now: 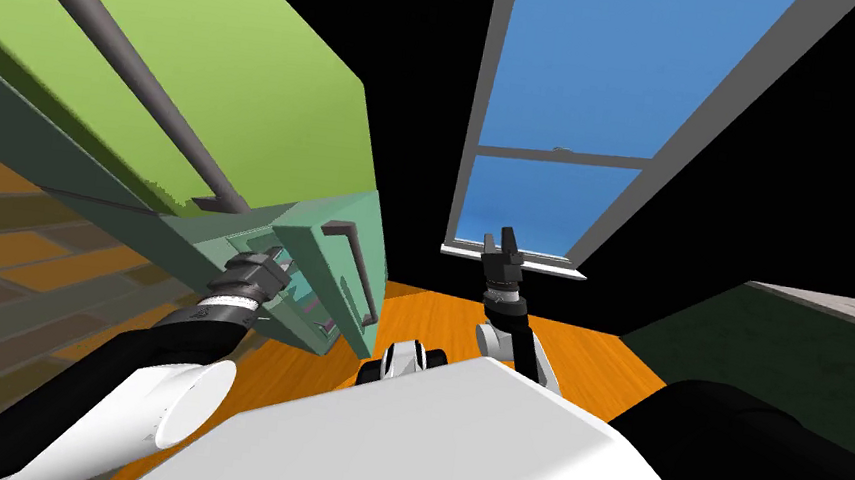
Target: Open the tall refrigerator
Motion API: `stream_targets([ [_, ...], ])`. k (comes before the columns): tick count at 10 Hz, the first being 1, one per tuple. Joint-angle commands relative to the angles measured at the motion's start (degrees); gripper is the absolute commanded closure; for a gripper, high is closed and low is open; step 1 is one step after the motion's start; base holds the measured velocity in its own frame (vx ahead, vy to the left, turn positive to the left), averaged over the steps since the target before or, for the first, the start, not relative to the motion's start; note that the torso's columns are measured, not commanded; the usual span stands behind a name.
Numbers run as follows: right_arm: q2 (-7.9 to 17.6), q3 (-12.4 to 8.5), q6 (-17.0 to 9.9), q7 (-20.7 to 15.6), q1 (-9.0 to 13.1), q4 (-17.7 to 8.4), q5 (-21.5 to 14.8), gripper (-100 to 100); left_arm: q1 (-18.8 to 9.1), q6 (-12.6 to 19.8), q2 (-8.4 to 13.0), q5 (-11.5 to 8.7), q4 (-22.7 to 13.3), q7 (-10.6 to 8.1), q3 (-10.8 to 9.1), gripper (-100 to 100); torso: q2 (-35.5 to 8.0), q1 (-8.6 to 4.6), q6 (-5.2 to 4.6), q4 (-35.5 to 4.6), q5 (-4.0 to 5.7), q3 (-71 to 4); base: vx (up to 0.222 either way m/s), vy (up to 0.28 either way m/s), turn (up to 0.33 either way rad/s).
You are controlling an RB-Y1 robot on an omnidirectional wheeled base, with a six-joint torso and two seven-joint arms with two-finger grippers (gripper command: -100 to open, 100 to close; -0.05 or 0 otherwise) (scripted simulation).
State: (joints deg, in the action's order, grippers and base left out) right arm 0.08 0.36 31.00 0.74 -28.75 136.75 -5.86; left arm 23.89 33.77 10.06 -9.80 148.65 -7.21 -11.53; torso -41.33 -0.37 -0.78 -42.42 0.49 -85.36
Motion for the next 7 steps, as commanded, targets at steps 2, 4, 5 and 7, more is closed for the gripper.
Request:
stream_targets([
  [2,0.0,0.0,0.0,0.0,0.0,0.0,0.0,0,-1.3,0.0,-1.7,1.6,1.0,-0.69,-2.76,100,-0.2,-0.23,0.27,0.0,-0.01,0.2,0.06,-0.35,0.131],
  [4,0.0,0.0,0.0,0.0,0.0,0.0,0.0,0,-0.3,0.6,-1.8,1.7,0.6,-0.55,-2.47,100,-0.4,-0.01,0.19,0.0,-0.02,0.3,0.009,-0.221,0.06],
  [5,0.0,0.0,0.0,0.0,0.0,0.0,0.0,0,-0.3,0.7,-1.9,1.7,-1.7,-0.54,-2.41,-100,-0.6,0.64,0.4,0.0,-0.28,0.4,-0.011,-0.042,0.015],
  [7,0.0,0.0,0.0,0.0,0.0,0.0,0.0,0,-0.7,0.5,-1.9,1.8,-4.3,-0.53,-2.43,-100,-0.4,1.09,0.65,0.4,-0.81,0.4,0.003,-0.017,0.008],
])
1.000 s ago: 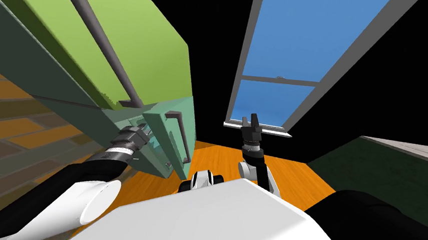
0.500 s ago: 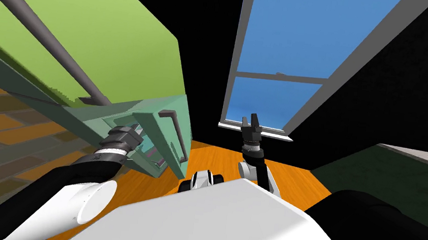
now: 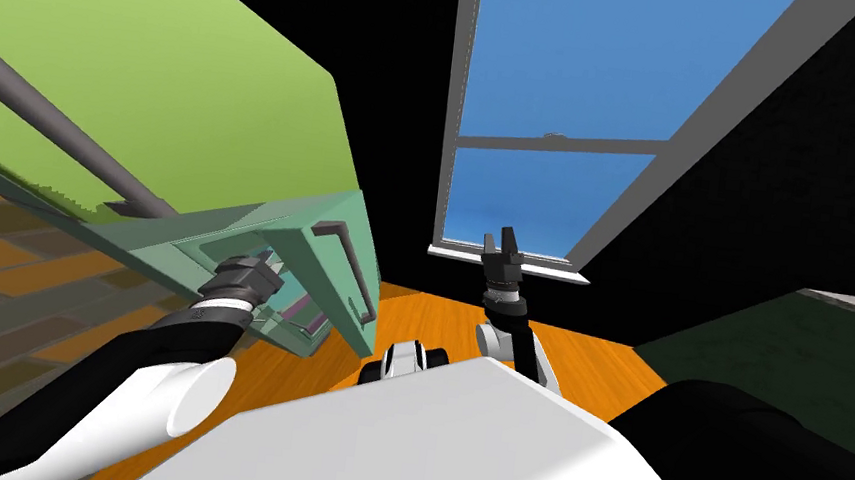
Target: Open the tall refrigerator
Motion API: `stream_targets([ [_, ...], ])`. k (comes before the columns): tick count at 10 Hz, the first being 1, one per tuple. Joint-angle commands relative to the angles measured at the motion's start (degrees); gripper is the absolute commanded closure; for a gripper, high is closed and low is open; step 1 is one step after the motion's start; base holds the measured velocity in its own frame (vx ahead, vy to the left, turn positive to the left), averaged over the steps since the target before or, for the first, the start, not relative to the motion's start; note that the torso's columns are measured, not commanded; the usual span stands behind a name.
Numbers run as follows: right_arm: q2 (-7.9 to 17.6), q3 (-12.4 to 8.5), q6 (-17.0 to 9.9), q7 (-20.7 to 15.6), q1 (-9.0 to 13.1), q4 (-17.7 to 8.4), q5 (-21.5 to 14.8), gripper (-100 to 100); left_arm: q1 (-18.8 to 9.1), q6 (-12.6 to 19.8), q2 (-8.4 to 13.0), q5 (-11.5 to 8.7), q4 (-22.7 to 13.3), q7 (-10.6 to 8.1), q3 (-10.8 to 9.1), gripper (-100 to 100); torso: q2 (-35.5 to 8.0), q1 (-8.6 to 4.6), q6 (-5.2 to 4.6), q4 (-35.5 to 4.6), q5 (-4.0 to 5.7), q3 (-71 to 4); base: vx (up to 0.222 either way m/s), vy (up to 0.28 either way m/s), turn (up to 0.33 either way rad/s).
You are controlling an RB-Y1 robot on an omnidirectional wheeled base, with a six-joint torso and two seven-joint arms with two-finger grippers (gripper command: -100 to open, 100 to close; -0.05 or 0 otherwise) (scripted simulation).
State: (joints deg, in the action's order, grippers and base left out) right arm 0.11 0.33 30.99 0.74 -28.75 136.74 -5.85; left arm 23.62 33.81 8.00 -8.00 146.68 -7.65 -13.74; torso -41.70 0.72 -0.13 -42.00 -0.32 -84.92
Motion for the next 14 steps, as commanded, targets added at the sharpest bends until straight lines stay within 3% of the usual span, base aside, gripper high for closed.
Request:
stream_targets([
  [1,0.0,0.0,0.0,0.0,0.0,0.0,0.0,0,-0.7,0.4,0.1,0.0,-3.4,-0.08,-0.24,-100,0.3,-0.07,-0.05,0.2,-0.07,-0.1,0.006,-0.005,0.002],
  [3,0.0,0.0,0.0,0.0,0.0,0.0,0.0,0,-1.9,0.1,0.2,0.1,-5.6,-0.07,-0.36,-100,0.3,-0.53,-0.11,0.1,0.13,-0.2,0.028,-0.03,0.014],
  [6,0.0,0.0,0.0,0.0,0.0,0.0,0.0,0,-4.5,0.9,0.9,0.1,-4.6,-0.49,-1.6,-100,0.0,-1.09,-0.13,-0.1,0.41,0.0,0.077,-0.127,-0.008],
  [8,0.0,0.0,0.0,0.0,0.0,0.0,0.0,0,-6.2,1.9,1.5,0.0,-6.1,-0.88,-2.67,-100,-0.4,-0.81,-0.03,-0.3,0.38,0.2,0.092,-0.165,0.029],
  [9,0.0,0.0,0.0,0.0,0.0,0.0,0.0,0,-6.8,3.3,2.0,-0.2,-4.2,-1.29,-3.64,-100,0.0,-0.59,-0.21,-0.3,0.45,-0.1,0.092,-0.172,0.023],
  [14,0.0,0.0,0.0,0.0,0.0,0.0,0.0,0,-7.1,4.2,2.4,-0.3,0.8,-1.58,-4.3,-100,0.1,-0.76,-0.26,-0.5,0.7,-0.2,0.021,-0.044,-0.001],
])
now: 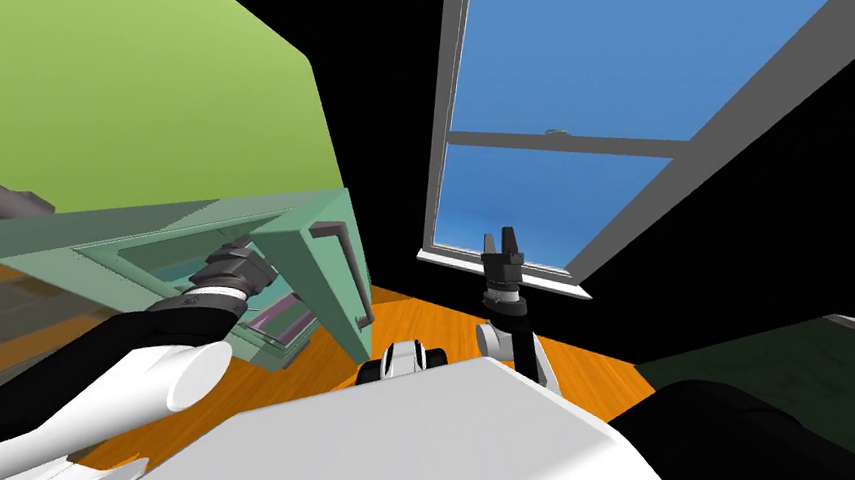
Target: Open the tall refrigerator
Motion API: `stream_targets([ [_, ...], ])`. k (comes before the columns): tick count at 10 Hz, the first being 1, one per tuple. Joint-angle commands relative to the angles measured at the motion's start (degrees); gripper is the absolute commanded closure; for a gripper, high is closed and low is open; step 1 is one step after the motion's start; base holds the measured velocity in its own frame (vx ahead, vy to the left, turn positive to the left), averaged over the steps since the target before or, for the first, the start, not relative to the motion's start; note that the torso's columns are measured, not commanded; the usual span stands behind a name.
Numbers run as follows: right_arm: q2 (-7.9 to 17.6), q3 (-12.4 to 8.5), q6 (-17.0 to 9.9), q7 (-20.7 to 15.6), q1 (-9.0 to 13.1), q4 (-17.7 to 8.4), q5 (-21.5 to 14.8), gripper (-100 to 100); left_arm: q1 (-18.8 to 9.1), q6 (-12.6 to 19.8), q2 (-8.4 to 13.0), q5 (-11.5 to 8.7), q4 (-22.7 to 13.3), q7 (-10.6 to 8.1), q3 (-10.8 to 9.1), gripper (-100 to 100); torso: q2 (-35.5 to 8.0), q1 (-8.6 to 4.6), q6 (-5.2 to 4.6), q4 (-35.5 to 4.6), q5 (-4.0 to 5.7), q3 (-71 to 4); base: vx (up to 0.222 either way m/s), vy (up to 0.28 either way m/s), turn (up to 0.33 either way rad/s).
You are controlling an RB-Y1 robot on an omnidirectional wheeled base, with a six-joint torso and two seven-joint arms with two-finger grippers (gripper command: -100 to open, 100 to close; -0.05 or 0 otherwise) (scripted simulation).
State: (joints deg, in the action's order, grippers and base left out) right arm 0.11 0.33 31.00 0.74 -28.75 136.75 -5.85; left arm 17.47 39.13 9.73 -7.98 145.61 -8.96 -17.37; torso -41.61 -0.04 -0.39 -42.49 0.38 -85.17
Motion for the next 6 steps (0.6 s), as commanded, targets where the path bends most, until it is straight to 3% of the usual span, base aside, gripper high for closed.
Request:
stream_targets([
  [1,0.0,0.0,0.0,0.0,0.0,0.0,0.0,0,-1.0,-0.9,0.7,-0.4,3.3,-0.3,-0.76,-100,0.0,-0.15,-0.05,0.0,0.07,0.0,0.017,-0.008,0.006],
  [4,0.0,0.0,0.0,0.0,0.0,0.0,0.0,0,-0.3,-0.4,0.9,-0.7,3.4,-0.3,-0.95,-100,-0.1,-0.22,0.04,0.1,0.0,0.0,0.009,-0.006,0.0],
  [6,0.0,0.0,0.0,0.0,0.0,0.0,0.0,0,-2.7,0.2,2.2,-1.1,1.1,-0.77,-2.26,-100,-0.2,0.06,0.12,0.2,-0.27,0.2,-0.038,-0.017,-0.028],
])
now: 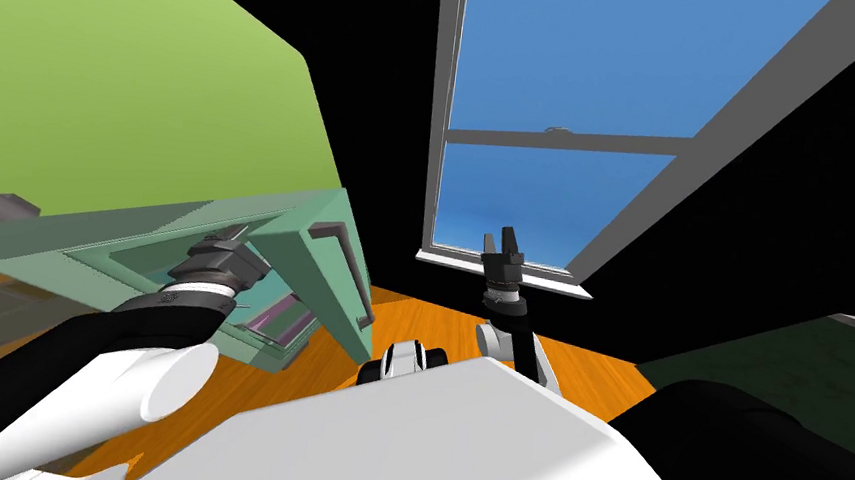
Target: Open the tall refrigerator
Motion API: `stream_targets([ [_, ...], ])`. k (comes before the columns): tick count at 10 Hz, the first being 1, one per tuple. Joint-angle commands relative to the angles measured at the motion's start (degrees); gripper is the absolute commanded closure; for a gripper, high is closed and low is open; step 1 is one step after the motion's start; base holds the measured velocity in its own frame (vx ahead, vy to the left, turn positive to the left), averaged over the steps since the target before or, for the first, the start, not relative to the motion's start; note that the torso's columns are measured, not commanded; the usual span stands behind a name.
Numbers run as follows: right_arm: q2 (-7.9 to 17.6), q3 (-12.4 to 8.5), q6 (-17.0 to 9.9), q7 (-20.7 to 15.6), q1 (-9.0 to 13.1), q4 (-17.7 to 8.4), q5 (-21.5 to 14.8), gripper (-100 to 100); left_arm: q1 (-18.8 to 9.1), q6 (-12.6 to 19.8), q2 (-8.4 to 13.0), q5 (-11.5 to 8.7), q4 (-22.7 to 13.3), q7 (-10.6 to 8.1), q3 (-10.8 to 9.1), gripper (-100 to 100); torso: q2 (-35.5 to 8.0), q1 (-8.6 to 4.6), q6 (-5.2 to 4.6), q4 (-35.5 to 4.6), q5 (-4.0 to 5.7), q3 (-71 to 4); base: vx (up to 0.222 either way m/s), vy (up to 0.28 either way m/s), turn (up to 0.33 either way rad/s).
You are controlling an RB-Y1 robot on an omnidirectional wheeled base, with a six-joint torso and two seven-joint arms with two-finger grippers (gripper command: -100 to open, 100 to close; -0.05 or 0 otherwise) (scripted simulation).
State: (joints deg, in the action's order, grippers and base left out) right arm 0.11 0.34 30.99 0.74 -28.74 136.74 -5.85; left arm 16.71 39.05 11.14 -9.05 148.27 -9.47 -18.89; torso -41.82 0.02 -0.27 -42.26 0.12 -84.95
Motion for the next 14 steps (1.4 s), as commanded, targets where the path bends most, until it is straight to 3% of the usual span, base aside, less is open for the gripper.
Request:
stream_targets([
  [1,0.0,0.0,0.0,0.0,0.0,0.0,0.0,0,-3.6,0.6,1.5,-0.1,-3.2,-0.54,-1.55,-100,0.1,0.05,-0.01,0.0,-0.01,0.0,-0.045,-0.021,-0.042],
  [6,0.0,0.0,0.0,0.0,0.0,0.0,0.0,0,-7.7,1.5,3.5,-0.4,-7.2,-1.21,-3.58,-100,0.5,-0.09,-0.21,0.0,0.2,-0.4,-0.027,-0.011,-0.028],
  [8,0.0,0.0,0.0,0.0,0.0,0.0,0.0,0,-6.6,2.0,3.2,-0.5,-7.3,-1.11,-3.34,-100,0.7,-0.1,-0.32,0.0,0.25,-0.5,-0.022,-0.001,0.006],
  [9,0.0,0.0,0.0,0.0,0.0,0.0,0.0,0,-6.0,1.1,2.7,-0.3,-5.6,-0.94,-2.77,100,0.5,-0.09,-0.15,0.1,0.09,-0.4,0.024,0.005,0.026],
  [14,0.0,0.0,0.0,0.0,0.0,0.0,0.0,0,-1.1,0.1,0.3,0.1,-0.8,-0.14,-0.34,100,0.2,-0.03,-0.03,0.0,0.05,-0.2,0.036,0.014,0.029],
])
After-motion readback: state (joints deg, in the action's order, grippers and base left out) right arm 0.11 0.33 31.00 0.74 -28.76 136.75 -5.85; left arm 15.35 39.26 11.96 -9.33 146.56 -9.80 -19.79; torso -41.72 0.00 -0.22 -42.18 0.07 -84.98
